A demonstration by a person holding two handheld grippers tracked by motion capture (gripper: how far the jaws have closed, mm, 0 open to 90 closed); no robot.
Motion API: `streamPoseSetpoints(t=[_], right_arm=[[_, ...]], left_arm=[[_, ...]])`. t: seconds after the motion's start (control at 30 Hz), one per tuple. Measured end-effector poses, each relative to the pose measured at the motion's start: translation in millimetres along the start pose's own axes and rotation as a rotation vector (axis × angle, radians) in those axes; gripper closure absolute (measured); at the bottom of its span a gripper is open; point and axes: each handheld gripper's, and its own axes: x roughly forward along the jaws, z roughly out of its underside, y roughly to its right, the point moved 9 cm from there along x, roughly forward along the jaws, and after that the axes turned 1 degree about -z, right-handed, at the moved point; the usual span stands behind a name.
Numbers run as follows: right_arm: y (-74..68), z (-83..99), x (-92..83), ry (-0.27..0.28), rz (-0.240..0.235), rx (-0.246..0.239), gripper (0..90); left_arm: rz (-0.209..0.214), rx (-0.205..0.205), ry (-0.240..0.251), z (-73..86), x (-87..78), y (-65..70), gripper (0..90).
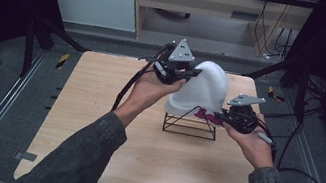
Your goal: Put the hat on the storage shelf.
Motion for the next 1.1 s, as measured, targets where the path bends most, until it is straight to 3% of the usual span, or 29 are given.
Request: streamPoseSetpoints(t=[1.1], right_arm=[[1.7, 15.6, 9.4, -0.026, -0.014, 0.035, 71.9]], left_arm=[[0.013, -0.006, -0.03, 17.5, 8.3, 6.3, 82.6]])
